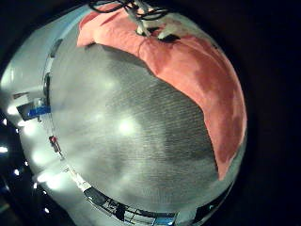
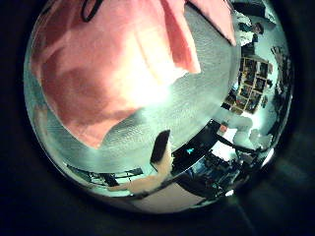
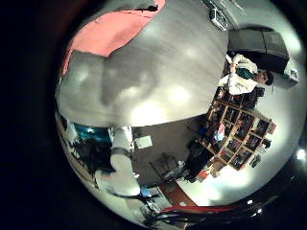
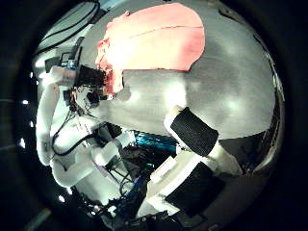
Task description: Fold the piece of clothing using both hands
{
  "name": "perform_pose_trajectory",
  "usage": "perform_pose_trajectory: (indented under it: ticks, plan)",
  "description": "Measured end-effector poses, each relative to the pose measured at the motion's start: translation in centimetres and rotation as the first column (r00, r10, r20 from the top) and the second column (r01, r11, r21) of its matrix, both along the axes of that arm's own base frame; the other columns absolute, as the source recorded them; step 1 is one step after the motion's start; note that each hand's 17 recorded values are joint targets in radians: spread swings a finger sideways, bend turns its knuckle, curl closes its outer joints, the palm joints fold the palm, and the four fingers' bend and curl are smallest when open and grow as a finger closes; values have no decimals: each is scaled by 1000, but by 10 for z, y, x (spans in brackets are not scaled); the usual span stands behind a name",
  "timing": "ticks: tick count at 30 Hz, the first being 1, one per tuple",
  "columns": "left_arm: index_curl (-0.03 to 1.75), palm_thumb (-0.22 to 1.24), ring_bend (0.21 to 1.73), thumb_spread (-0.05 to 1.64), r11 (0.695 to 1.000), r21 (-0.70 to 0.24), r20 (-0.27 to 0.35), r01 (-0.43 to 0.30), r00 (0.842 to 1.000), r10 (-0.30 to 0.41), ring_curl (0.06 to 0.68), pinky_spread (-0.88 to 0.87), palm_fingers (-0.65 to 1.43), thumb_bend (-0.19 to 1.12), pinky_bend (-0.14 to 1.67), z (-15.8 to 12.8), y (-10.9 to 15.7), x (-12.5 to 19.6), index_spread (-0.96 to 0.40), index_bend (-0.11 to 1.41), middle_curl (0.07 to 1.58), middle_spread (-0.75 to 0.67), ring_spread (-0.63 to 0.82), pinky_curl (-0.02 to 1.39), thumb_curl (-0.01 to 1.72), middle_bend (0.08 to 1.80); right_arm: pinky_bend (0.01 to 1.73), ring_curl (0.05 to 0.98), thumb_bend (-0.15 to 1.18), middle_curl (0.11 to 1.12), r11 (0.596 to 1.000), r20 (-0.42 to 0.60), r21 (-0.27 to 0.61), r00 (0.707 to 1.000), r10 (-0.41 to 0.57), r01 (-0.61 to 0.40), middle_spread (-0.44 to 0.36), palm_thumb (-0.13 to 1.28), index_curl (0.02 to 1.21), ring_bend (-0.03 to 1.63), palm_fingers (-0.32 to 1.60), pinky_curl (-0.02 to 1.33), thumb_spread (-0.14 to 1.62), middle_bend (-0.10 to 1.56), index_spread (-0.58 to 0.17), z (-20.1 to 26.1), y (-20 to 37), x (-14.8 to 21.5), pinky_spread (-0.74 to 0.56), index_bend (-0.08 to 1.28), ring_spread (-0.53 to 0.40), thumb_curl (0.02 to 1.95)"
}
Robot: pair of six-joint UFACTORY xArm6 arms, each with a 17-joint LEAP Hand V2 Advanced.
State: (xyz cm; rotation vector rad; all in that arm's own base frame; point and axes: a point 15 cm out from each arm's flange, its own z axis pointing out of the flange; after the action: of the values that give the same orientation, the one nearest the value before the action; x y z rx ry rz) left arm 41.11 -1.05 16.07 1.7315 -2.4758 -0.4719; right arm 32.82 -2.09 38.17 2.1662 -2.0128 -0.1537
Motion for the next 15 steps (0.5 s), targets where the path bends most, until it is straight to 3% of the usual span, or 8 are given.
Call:
perform_pose_trajectory:
  ticks: [3, 9, 15]
  plan:
    - [334, 174, 531, 835, 1000, 18, -23, 9, 1000, -9, 175, 397, 305, -29, 212, -1, 0, -3, 51, 210, 375, 168, 439, 281, 343, 360, 554, 214, -11, 382, 1000, 1, 1, 1000, 0, 0, -3, 562, 310, 593, 331, 163, 1359, 356, -355, 0, 0, 0, 283, 171, 19, 337]
    - [399, 229, 594, 841, 999, 50, -50, 19, 999, -16, 189, 219, 560, -24, 150, 1, -3, -8, -65, 269, 473, -112, 119, 235, 350, 610, 547, 214, -10, 382, 1000, 0, 0, 1000, 1, -1, -3, 562, 310, 589, 330, 162, 1360, 356, -355, 1, 0, -2, 281, 172, 18, 336]
    - [469, 324, 833, 875, 998, 56, -38, 16, 999, -14, 269, -177, 1001, -14, 348, 4, -5, -4, -227, 254, 596, -342, -316, 272, 356, 844, 541, 212, -10, 381, 1000, -2, 0, 1000, 1, -1, -3, 562, 314, 584, 335, 160, 1360, 352, -358, 1, -1, -2, 280, 173, 18, 336]
